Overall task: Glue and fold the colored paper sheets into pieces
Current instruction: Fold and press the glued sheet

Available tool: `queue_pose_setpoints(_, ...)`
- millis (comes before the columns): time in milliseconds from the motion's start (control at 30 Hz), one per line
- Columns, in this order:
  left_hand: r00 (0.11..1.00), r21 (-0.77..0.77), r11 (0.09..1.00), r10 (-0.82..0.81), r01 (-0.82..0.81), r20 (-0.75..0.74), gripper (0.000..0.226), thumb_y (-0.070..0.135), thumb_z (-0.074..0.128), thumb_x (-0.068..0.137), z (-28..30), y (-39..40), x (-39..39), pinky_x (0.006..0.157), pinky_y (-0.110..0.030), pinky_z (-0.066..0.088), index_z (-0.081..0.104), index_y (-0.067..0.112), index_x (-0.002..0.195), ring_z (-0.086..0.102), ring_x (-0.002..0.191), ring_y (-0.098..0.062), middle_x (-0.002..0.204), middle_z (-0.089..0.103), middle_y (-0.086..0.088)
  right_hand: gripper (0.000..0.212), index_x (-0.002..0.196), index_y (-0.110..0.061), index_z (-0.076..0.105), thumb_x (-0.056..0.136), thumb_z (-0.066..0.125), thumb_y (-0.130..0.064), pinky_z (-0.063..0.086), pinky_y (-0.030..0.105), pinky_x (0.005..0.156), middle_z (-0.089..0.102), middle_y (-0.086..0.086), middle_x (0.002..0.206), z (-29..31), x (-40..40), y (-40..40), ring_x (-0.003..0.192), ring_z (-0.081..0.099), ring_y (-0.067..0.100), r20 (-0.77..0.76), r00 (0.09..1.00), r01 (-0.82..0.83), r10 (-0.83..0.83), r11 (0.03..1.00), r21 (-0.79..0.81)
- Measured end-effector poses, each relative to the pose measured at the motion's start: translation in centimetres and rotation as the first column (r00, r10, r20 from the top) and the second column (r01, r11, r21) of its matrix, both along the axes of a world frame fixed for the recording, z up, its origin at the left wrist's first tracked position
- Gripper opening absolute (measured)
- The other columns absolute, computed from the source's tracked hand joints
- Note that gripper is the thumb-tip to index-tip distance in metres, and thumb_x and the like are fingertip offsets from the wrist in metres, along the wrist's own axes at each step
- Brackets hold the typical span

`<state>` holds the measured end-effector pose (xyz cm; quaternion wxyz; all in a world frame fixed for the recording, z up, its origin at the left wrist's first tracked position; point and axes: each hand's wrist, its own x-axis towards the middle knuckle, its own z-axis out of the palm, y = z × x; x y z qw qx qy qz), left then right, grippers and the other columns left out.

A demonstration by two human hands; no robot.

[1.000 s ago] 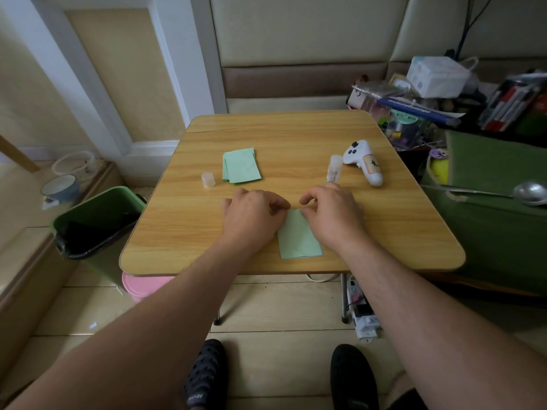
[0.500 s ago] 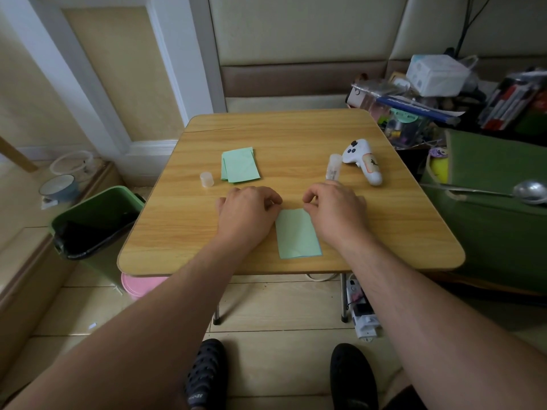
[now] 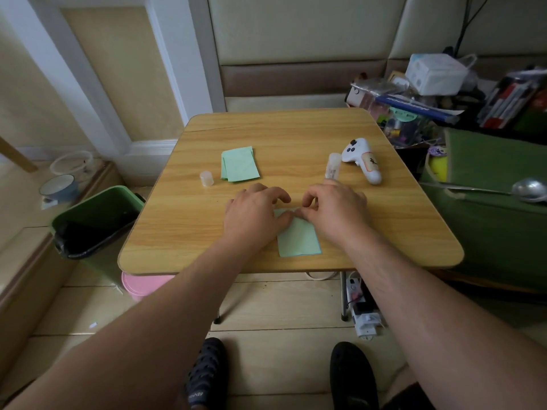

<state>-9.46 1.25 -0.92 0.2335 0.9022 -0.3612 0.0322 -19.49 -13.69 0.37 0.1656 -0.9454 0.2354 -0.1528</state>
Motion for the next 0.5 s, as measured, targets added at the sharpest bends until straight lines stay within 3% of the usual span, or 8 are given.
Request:
queue_pose_setpoints(233, 0.975, 0.007, 0.984, -0.173, 0.176, -0.14, 0.064, 0.066, 0.078, 0.067, 0.6, 2.1, 0.9, 0.1, -0.041, 0.05, 0.055, 0.048, 0.124, 0.055, 0.108, -0.013, 0.115, 0.051, 0.009, 0.039, 0.073, -0.033, 0.065, 0.07, 0.083, -0.067, 0.045, 0.042, 0.09, 0.057, -0.016, 0.089, 0.5, -1.9, 0.1, 0.095, 0.057, 0.008, -0.073, 0.994, -0.08, 0.085, 0.994, 0.07)
queue_pose_setpoints(500, 0.956, 0.09, 0.963, -0.235, 0.253, -0.173, 0.092, 0.082, 0.065, 0.051, 0.8, 3.3, 0.0, 0.11, -0.044, 0.038, 0.042, 0.052, 0.135, 0.043, 0.126, -0.023, 0.129, 0.043, 0.005, 0.044, 0.075, -0.033, 0.065, 0.066, 0.083, -0.071, 0.044, 0.041, 0.092, 0.058, -0.014, 0.092, 1.0, -3.8, 0.8, 0.09, 0.053, 0.005, -0.132, 0.977, -0.157, 0.168, 0.984, 0.087)
